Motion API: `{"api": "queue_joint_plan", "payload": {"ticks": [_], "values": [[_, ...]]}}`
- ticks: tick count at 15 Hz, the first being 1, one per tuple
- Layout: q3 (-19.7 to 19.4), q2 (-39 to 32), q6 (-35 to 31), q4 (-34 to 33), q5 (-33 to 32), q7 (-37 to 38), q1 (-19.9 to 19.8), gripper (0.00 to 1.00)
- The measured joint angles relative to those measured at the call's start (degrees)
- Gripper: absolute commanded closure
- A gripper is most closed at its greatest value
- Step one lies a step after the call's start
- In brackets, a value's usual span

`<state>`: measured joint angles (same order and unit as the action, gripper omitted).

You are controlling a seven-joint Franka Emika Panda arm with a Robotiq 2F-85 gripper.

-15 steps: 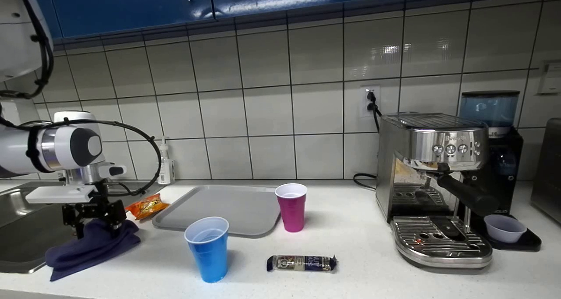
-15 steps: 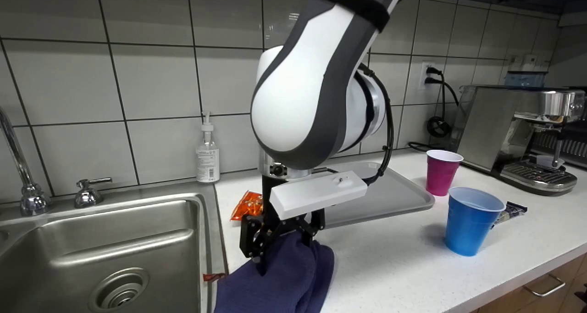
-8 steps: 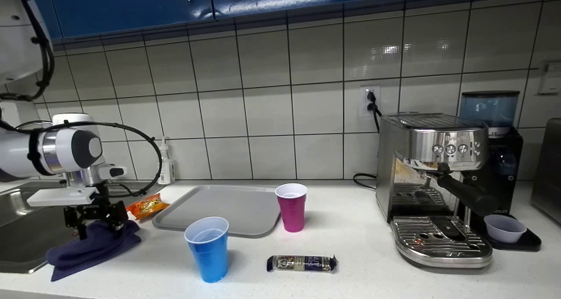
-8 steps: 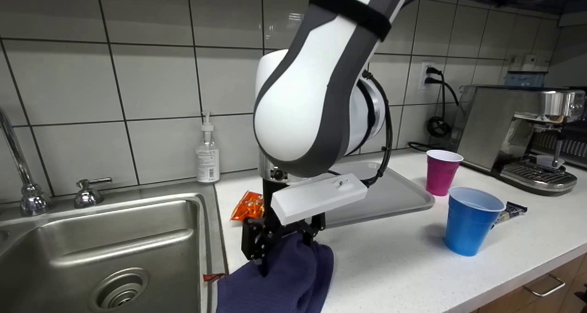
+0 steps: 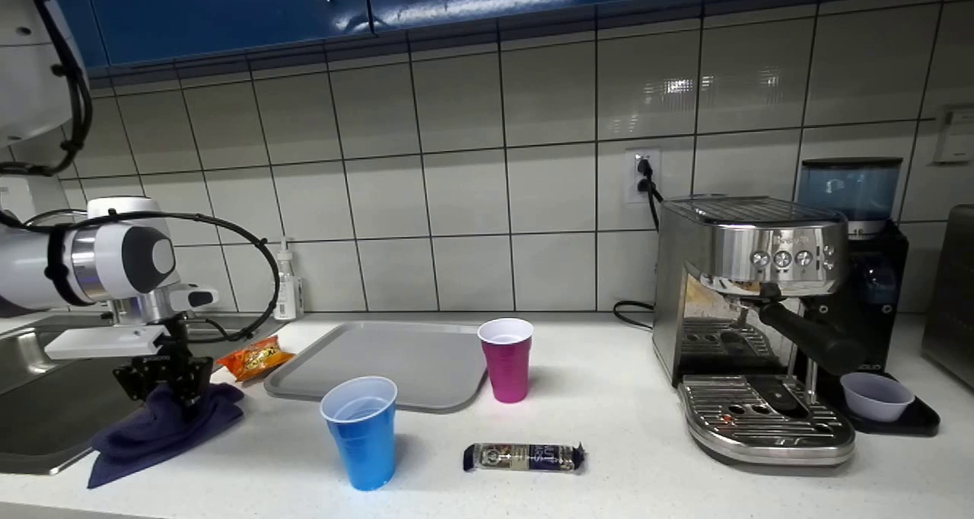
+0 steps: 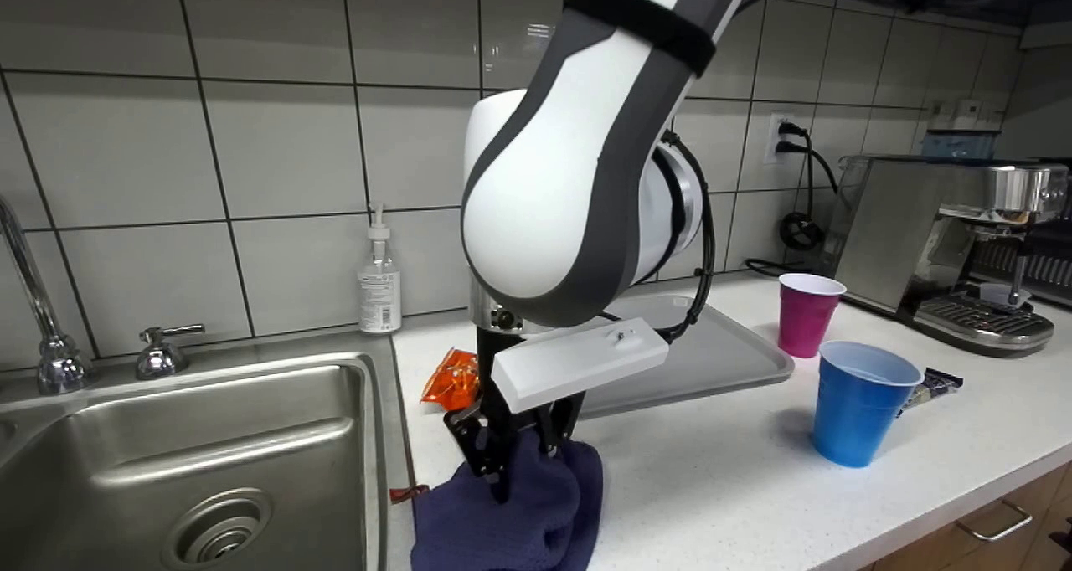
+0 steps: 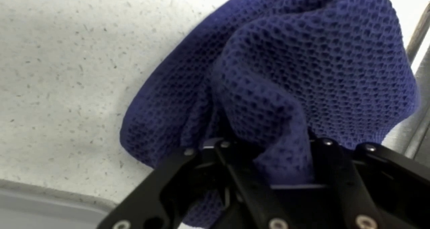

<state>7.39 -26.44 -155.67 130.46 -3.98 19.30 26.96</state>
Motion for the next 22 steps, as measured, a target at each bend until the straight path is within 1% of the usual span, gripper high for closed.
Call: {"api": "queue_joint_plan", "payload": {"ticks": [2,3,4,5,12,18,22], "values": [[-0.1,0.0,-0.1,0.0,-0.1,0.0,0.0,1.00],[-0.2,0.0,-0.2,0.0,-0.2,0.0,0.0,1.00],[-0.2,0.0,-0.2,0.1,-0.2,0.0,0.0,1.00],[-0.3,0.0,-0.3,0.1,-0.2,0.1,0.0,0.97],[-0.4,0.6,-0.6,0.7,-0.1,0.2,0.0,0.98],[0.4,5.1,-0.6,2.9,0.6,0.2,-0.6,0.98],[0.5,8.6,-0.6,4.1,1.9,0.2,-1.8,0.98]]}}
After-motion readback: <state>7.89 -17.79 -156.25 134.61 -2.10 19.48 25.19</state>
